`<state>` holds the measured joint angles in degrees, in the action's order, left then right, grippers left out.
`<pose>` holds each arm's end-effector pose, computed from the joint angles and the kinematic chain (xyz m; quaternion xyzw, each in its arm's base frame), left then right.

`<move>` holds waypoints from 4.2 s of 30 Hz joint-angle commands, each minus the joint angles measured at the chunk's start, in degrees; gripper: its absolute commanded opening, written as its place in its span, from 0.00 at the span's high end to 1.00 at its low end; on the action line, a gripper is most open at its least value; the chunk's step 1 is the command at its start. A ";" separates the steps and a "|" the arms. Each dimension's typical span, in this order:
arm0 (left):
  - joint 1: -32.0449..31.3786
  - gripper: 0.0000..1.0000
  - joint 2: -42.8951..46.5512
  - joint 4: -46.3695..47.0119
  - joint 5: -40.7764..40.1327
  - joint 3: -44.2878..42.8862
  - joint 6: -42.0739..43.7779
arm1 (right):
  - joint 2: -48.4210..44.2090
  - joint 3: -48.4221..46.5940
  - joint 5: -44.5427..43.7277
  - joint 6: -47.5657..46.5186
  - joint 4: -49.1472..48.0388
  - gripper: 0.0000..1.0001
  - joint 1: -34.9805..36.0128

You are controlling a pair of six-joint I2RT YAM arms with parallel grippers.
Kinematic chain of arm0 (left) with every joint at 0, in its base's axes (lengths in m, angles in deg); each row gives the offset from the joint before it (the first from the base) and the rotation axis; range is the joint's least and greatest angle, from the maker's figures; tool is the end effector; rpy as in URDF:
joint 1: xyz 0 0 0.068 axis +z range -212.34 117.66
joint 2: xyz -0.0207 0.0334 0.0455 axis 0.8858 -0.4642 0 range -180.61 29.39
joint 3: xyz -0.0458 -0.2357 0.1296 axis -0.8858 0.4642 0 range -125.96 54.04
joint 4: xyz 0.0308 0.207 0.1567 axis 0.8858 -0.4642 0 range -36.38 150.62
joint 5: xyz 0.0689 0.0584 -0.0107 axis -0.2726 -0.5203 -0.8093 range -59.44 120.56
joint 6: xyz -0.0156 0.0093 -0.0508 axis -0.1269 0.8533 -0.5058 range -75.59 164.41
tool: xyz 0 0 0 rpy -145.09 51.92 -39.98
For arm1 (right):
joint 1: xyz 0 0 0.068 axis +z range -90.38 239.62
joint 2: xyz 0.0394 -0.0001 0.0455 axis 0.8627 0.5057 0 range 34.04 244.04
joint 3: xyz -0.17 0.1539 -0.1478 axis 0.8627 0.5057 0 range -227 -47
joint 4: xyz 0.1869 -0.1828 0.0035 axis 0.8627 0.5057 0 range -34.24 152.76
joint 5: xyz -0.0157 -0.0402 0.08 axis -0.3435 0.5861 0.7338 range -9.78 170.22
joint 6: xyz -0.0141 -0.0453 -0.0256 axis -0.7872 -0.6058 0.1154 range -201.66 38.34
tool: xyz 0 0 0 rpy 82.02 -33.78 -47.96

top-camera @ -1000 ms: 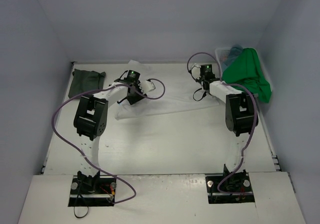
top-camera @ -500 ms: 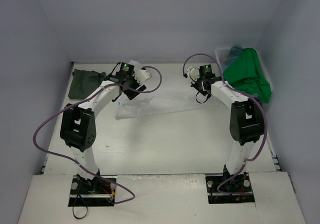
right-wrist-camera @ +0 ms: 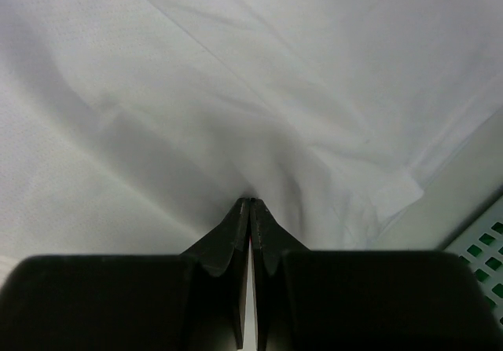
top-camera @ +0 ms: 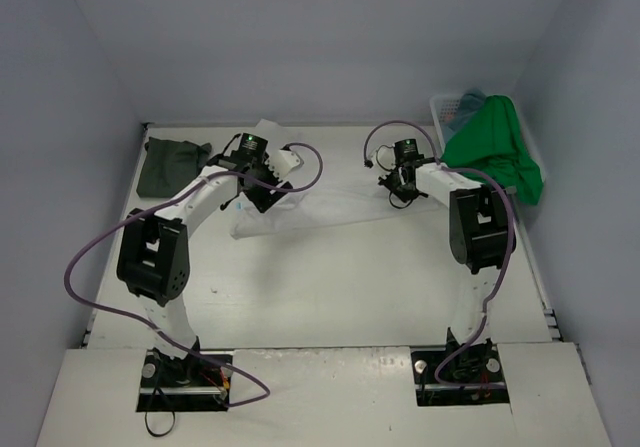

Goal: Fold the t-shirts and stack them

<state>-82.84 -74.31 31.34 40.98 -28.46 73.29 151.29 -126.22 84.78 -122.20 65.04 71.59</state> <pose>0.3743 -0.1469 0.2532 0.4194 0.8387 -0.0606 0.3420 0.4348 0.0951 0.1641 -0.4247 0.8283 -0.0539 0.3615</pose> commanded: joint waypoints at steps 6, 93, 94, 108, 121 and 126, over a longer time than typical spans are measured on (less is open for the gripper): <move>0.45 0.32 -2.03 1.59 1.01 1.11 -0.58 | 0.70 0.11 0.63 -1.21 -0.58 1.00 -0.01; 9.15 0.36 -8.80 -16.78 9.36 -25.87 -5.77 | -7.57 -3.30 15.13 -7.45 13.84 0.39 -16.88; 9.15 0.36 -8.97 -16.60 9.53 -25.78 -5.86 | -6.87 -3.40 15.39 -7.72 13.84 0.38 -17.41; 8.71 0.36 -11.35 -15.11 9.71 -25.08 -6.47 | 0.69 -6.38 16.89 -10.09 13.84 0.37 -20.93; 8.71 0.36 -10.65 -13.18 9.80 -22.27 -6.03 | 0.52 -4.63 20.93 -17.47 15.59 0.36 -12.59; 8.71 0.36 -9.59 -11.59 9.71 -19.46 -6.03 | -0.71 -3.57 20.84 -17.04 15.60 0.36 -8.28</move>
<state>-73.92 -87.67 17.62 50.09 -48.09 67.68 150.31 -130.64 103.97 -137.28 82.81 60.82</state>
